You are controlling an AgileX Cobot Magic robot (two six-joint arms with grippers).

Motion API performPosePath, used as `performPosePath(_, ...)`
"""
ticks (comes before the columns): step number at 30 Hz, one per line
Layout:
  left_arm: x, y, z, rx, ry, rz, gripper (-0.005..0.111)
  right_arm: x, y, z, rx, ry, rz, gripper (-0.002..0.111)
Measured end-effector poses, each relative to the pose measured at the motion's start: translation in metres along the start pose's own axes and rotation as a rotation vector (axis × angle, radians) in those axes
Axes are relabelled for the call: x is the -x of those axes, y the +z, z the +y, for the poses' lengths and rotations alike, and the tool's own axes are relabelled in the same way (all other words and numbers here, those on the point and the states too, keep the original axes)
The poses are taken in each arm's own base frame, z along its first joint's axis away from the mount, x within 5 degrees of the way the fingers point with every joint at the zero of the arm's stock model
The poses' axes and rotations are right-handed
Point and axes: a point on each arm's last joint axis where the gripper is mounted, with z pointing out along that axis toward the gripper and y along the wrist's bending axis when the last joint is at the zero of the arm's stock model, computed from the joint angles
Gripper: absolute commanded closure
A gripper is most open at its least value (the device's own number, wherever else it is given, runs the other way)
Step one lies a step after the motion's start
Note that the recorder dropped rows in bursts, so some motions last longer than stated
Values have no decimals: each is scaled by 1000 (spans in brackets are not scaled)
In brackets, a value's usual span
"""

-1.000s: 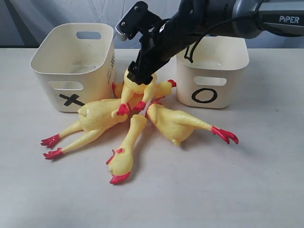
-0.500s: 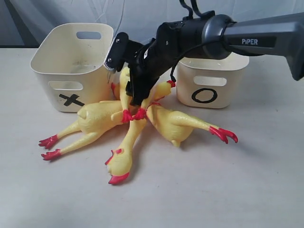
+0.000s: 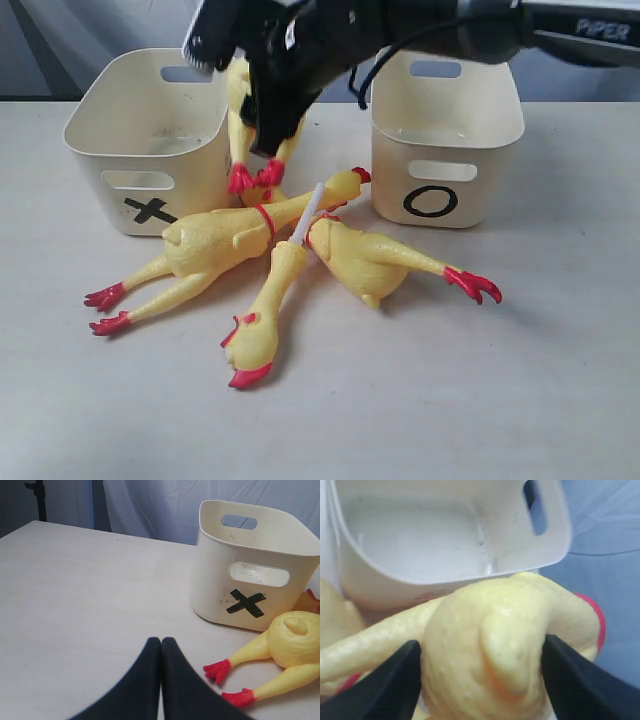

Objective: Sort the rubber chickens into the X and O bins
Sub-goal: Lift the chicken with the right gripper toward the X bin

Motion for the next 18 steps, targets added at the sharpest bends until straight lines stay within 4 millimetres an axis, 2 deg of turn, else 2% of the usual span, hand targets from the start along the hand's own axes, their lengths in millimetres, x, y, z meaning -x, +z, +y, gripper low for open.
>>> performPosePath(6,0,0,0,0,0,0,107,26,-51,-27,-104,35,-105,109)
performPosePath(9,0,0,0,0,0,0,107,29,-63,-33,-141,-35,-103,109)
performPosePath(15,0,0,0,0,0,0,107,28,-64,-23,-115,-475,9,109)
performPosePath(18,0,0,0,0,0,0,107,39,-64,-9,-129,-801,79,109)
